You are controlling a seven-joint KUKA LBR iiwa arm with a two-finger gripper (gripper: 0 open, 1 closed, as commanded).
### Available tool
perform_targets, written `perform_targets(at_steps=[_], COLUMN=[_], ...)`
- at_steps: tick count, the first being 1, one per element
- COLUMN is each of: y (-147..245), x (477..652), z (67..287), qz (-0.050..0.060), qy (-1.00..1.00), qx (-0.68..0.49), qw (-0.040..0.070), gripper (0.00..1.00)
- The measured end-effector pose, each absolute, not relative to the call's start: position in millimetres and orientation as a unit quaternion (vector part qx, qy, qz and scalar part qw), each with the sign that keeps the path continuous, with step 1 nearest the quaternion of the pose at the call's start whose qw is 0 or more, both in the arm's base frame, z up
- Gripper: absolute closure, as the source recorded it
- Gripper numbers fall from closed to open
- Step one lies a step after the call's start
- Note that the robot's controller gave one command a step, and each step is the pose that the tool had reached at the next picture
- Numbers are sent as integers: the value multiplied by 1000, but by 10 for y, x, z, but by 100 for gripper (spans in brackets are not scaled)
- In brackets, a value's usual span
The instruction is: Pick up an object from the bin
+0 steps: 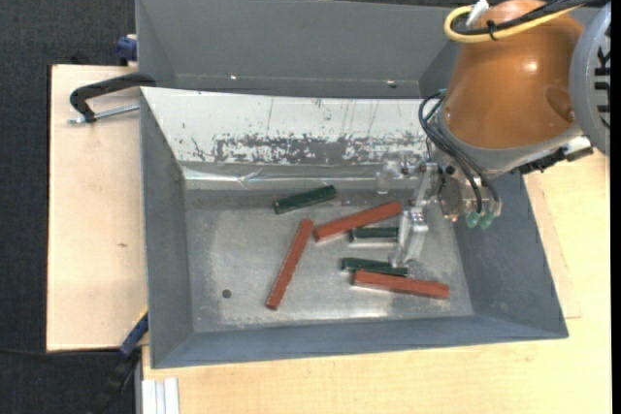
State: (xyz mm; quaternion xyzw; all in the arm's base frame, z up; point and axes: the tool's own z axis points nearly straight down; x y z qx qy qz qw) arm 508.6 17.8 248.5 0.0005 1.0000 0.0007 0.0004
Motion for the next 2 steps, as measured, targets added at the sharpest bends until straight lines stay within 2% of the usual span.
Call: perform_targets(at_steps=[1,2], y=[165,129], x=[5209,5341], z=[2168,1514], qz=[0,0], qy=[1000,998], qx=[-23,-57], qw=[6,-2], gripper=[0,0])
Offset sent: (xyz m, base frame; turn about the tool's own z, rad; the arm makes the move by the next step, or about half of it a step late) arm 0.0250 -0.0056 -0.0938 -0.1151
